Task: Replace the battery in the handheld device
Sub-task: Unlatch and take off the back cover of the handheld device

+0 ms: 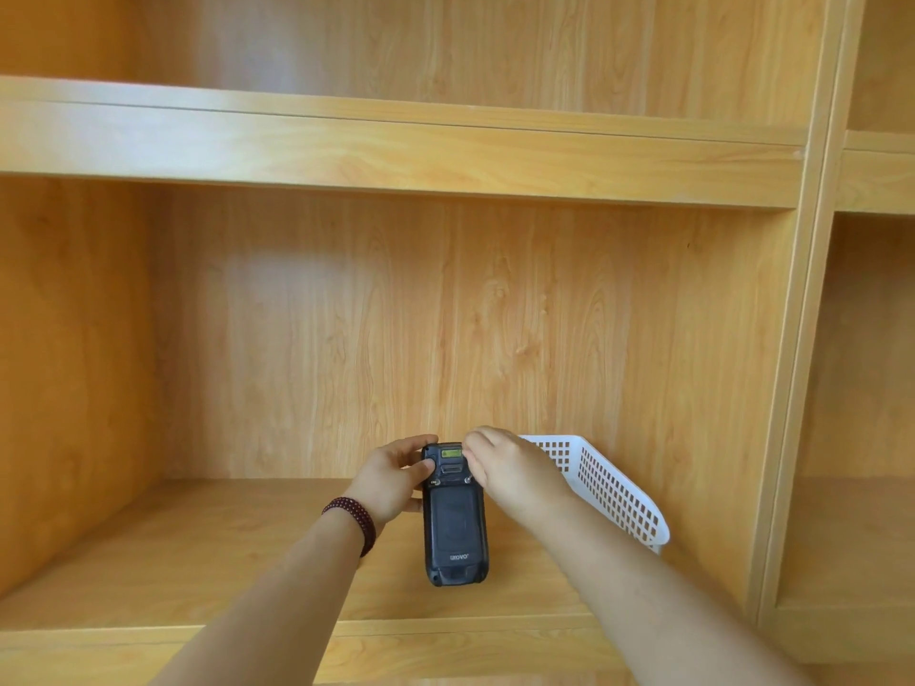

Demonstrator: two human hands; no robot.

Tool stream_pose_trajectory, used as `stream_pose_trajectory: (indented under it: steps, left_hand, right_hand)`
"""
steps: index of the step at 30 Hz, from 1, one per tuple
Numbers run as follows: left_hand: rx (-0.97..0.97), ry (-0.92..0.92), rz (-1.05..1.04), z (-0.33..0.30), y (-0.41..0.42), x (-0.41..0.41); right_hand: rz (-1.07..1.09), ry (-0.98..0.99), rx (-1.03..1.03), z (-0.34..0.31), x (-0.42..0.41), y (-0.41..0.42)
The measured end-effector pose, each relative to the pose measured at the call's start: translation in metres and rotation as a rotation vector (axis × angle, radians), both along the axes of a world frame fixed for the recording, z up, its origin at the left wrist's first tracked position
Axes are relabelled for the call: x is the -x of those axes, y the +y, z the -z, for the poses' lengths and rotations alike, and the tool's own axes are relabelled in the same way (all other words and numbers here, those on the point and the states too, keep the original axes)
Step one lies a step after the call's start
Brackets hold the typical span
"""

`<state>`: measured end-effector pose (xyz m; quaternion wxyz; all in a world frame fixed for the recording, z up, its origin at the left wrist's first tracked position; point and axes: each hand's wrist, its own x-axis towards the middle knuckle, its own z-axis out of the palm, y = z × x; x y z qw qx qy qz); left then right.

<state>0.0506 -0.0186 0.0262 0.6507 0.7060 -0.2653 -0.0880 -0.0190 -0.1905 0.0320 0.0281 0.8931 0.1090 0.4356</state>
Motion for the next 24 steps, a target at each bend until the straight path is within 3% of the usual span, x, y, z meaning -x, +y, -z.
stream_pose_trajectory:
  steps: [4, 8, 24]
  left_hand:
    - [0.039, -0.021, -0.022, -0.006, -0.002, -0.002]
    - [0.054, -0.043, -0.054, -0.013, -0.004, -0.002]
    - [0.073, -0.030, -0.065, -0.007, -0.006, 0.000]
  right_hand:
    - [-0.003, 0.009, -0.715, 0.015, 0.016, 0.018]
    - [-0.059, 0.159, -1.180, 0.038, 0.019, 0.036]
    - [-0.173, 0.041, -1.497, 0.044, 0.008, 0.049]
